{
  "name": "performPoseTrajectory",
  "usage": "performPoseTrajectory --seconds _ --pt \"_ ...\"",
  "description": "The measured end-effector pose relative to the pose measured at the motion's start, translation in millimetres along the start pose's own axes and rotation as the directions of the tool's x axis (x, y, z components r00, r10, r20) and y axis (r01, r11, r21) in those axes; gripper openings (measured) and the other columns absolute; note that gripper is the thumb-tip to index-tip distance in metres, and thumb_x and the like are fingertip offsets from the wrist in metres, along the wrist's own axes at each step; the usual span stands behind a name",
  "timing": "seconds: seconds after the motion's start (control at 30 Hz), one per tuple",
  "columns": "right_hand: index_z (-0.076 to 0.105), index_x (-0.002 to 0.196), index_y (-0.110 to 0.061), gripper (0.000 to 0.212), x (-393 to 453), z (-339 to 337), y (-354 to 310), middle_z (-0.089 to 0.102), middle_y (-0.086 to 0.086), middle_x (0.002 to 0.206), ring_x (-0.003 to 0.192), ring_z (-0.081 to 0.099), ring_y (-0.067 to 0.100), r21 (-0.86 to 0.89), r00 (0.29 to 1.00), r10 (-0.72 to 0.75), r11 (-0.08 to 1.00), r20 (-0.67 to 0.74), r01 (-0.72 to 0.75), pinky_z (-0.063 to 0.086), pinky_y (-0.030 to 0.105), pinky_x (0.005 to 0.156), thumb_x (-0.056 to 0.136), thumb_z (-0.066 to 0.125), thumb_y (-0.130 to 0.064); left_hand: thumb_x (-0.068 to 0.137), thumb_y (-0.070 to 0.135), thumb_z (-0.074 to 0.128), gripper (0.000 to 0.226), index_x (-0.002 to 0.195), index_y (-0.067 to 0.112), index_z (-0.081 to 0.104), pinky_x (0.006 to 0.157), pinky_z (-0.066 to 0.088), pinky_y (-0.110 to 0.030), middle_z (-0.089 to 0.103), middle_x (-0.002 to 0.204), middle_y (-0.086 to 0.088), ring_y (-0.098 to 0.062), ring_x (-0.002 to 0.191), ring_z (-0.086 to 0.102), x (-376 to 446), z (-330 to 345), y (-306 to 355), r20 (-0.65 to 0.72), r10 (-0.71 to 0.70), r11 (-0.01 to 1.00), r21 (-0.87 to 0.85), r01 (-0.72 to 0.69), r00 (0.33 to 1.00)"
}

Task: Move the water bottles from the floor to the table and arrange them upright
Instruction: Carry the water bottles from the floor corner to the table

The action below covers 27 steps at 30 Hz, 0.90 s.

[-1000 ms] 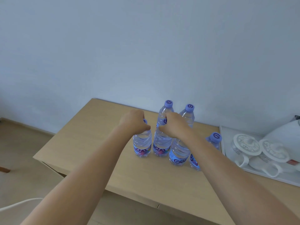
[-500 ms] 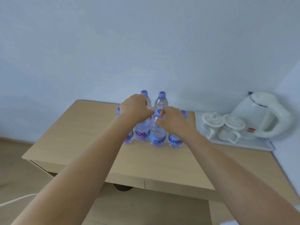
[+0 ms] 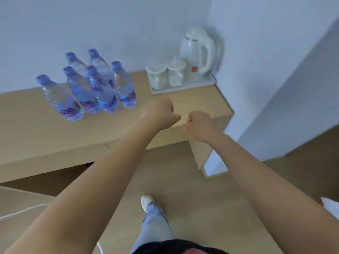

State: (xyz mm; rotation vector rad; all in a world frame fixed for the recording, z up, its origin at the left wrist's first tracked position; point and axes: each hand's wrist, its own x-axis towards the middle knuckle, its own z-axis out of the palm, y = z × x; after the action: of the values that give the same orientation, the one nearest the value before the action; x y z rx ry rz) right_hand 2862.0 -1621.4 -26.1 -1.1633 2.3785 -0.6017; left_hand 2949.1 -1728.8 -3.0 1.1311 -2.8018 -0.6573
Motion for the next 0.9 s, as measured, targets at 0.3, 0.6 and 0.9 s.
performPoseTrajectory --seconds 0.3,0.6,0.9 --pt "0.061 0.103 0.000 0.033 -97 -40 152 0.064 0.016 0.106 0.098 0.060 0.033 0.115 0.899 0.414 0.909 -0.145 -0.400 0.051 0.043 0.084 0.080 0.054 -0.023 0.078 0.031 0.058 0.025 0.093 0.012 0.063 0.074 0.047 -0.033 0.066 0.098 -0.003 -0.024 0.091 0.061 -13 94 141 0.214 0.268 0.960 0.020 -0.279 0.939" --pt "0.055 0.081 -0.007 0.014 -146 -90 269 0.052 0.002 0.074 0.069 0.050 0.020 0.259 0.743 0.634 0.770 -0.215 -0.583 0.034 0.028 0.053 0.084 0.052 -0.021 0.081 0.035 0.057 0.026 0.097 0.013 0.060 0.069 0.042 -0.029 0.061 0.097 0.000 -0.022 0.087 0.057 2 189 288 0.450 0.497 0.818 0.043 -0.574 0.742" --pt "0.058 0.080 -0.006 0.017 -181 -139 361 0.067 0.014 0.095 0.072 0.057 0.023 0.417 0.529 0.812 0.581 -0.246 -0.699 0.051 0.037 0.072 0.086 0.050 -0.019 0.079 0.031 0.058 0.015 0.082 0.017 0.057 0.056 0.038 -0.022 0.059 0.084 0.001 -0.017 0.071 0.053 17 257 410 0.570 0.641 0.652 -0.051 -0.757 0.514"
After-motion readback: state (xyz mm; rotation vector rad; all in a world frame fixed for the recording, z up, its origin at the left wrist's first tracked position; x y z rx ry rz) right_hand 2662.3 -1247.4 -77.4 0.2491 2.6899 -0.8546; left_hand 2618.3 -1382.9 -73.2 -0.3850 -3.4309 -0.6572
